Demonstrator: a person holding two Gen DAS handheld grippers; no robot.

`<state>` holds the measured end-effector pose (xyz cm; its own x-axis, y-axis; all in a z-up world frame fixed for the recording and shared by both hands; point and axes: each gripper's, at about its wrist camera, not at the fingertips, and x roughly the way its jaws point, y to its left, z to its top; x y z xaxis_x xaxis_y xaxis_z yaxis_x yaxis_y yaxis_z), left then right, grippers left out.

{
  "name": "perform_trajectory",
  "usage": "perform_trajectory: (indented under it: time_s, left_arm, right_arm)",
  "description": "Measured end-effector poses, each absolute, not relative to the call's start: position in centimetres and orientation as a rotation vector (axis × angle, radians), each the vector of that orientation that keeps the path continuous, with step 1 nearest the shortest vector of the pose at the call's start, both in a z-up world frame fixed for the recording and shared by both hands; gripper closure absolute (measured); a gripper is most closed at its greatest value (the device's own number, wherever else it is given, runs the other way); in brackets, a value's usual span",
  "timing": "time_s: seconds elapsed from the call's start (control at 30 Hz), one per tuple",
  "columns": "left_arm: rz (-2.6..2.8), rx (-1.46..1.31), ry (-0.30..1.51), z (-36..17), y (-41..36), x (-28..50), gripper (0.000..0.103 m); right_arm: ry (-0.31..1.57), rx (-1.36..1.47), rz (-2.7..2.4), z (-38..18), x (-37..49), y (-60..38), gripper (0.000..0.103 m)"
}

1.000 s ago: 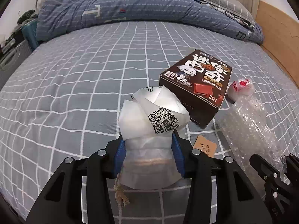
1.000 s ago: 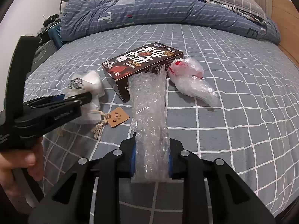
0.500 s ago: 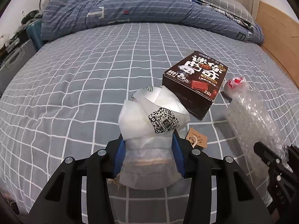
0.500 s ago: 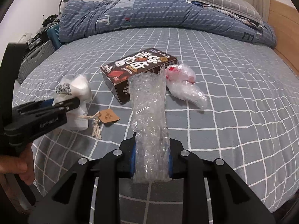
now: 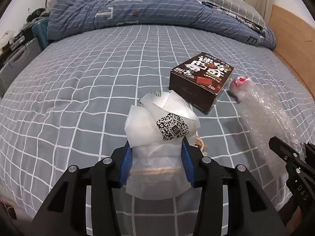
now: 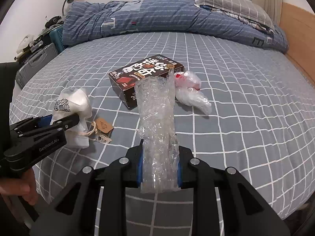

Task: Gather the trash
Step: 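Lift the bubble wrap with the right tool while the left tool lifts the white cloth bag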

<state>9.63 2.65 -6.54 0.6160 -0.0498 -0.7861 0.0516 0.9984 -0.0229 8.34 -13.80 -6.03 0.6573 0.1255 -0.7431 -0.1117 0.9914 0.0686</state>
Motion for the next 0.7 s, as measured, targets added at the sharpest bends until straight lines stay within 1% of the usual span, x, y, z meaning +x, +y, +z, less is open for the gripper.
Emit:
perform_trajectory:
  time_s: [0.7]
  left_arm:
    - [-0.075, -0.021, 0.879, -4.5, 2.6, 4.1, 0.059]
  right_arm:
    - [0.819, 0.038, 0.147, -4.9, 6.1, -14.5, 0.08]
